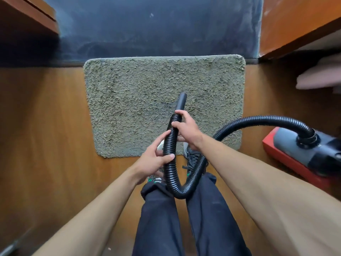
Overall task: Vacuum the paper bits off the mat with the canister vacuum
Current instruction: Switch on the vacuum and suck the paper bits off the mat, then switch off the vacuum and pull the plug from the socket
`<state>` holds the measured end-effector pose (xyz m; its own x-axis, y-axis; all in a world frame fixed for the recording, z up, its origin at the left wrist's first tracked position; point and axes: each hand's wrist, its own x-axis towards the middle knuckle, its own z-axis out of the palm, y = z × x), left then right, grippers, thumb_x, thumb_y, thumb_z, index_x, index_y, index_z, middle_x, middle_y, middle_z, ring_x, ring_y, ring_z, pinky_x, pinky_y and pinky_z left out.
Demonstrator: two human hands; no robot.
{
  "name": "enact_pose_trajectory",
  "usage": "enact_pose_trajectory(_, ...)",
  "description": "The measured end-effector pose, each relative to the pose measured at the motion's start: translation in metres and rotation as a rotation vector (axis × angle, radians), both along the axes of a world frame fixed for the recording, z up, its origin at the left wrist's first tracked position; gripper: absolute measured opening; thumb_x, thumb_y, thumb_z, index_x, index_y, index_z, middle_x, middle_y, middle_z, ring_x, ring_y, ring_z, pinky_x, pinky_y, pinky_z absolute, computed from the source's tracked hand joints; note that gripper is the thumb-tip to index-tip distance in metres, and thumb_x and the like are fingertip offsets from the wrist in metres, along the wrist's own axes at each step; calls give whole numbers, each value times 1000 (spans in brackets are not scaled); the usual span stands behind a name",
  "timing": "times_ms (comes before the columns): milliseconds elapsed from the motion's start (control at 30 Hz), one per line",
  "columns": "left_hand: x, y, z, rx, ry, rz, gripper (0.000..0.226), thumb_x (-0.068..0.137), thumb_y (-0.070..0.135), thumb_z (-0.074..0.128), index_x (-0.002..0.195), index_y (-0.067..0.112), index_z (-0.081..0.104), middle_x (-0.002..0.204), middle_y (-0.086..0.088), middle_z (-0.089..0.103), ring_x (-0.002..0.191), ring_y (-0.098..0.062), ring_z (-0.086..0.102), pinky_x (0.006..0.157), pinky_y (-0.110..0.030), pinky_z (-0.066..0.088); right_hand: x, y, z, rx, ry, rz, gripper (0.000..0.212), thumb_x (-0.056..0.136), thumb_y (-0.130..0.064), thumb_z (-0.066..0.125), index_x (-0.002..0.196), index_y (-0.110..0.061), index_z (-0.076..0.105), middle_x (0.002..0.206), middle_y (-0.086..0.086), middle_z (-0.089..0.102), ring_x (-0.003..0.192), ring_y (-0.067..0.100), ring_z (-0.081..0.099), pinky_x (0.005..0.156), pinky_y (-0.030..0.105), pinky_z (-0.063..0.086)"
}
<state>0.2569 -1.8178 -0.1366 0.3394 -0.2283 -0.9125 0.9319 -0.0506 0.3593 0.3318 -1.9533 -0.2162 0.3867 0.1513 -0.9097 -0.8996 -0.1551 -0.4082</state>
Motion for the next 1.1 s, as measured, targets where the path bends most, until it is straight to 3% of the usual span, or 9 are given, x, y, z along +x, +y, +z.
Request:
enact_pose_trajectory(133, 22, -16, 17, -17, -66, -90, 73, 96, 4, 58, 139, 58, 34, 104, -12, 62, 93, -21, 63, 76, -42, 59, 15, -11, 22, -54, -154, -87, 45, 90, -1, 48, 128, -26, 49, 112, 11, 58, 88, 20, 57, 73, 39, 53)
enact_pose_trajectory(267, 44, -31, 39, -18, -169, -194, 75, 94, -2, 57, 145, 48, 34, 98, -12, 57, 84, -23, 62, 80, -44, 58, 26, -32, 44, -101, -296, -138, 45, 88, -4, 55, 127, -27, 51, 105, 7, 59, 87, 17, 57, 79, 39, 52)
enact_pose_trajectory(400, 63, -51, 63, -17, -333, -368, 77, 92, -9, 56, 149, 39, 34, 95, -14, 63, 68, -1, 61, 70, -23, 56, 33, -60, 78, -132, -400, -232, 48, 85, -3, 57, 123, -31, 51, 102, 5, 59, 88, 16, 56, 87, 43, 52)
enact_pose_trajectory(467, 71, -62, 76, -8, -401, -441, 78, 90, -10, 54, 147, 41, 36, 108, -23, 63, 72, -3, 58, 78, -30, 58, 35, -76, 96, -138, -442, -285, 50, 85, -1, 57, 125, -30, 51, 102, 6, 58, 87, 16, 56, 84, 41, 53)
enact_pose_trajectory(567, 78, -82, 86, -8, -463, -549, 80, 87, -1, 57, 139, 56, 37, 110, 0, 65, 87, -12, 62, 91, -44, 57, 35, -101, 118, -168, -483, -335, 51, 86, 0, 57, 130, -25, 50, 101, 3, 58, 85, 13, 56, 77, 28, 51)
enact_pose_trajectory(633, 82, -100, 93, -3, -509, -647, 81, 81, 8, 58, 136, 63, 35, 117, 3, 64, 99, -20, 64, 95, -51, 53, 32, -121, 130, -176, -513, -389, 51, 86, 0, 57, 129, -26, 50, 99, 0, 58, 81, 9, 55, 75, 25, 50)
enact_pose_trajectory(833, 86, -159, 109, -67, -623, -918, 82, 78, 13, 58, 141, 60, 32, 137, 4, 56, 122, -33, 56, 103, -56, 46, 4, -186, 151, -256, -585, -579, 51, 78, -6, 62, 119, -35, 53, 97, -2, 59, 83, 11, 55, 82, 40, 51)
enact_pose_trajectory(1000, 58, -215, 113, -167, -692, -1075, 78, 81, 18, 64, 135, 66, 32, 137, 9, 52, 111, -10, 57, 103, -50, 48, -49, -238, 158, -343, -577, -710, 49, 78, -5, 66, 119, -29, 55, 107, 3, 61, 94, 15, 58, 92, 43, 53)
enact_pose_trajectory(1100, 30, -251, 112, -232, -661, -1130, 72, 82, 22, 64, 139, 57, 37, 130, 9, 58, 106, -8, 58, 99, -46, 51, -89, -269, 161, -368, -530, -785, 51, 81, -3, 64, 121, -33, 54, 103, -5, 60, 92, 13, 59, 91, 44, 53)
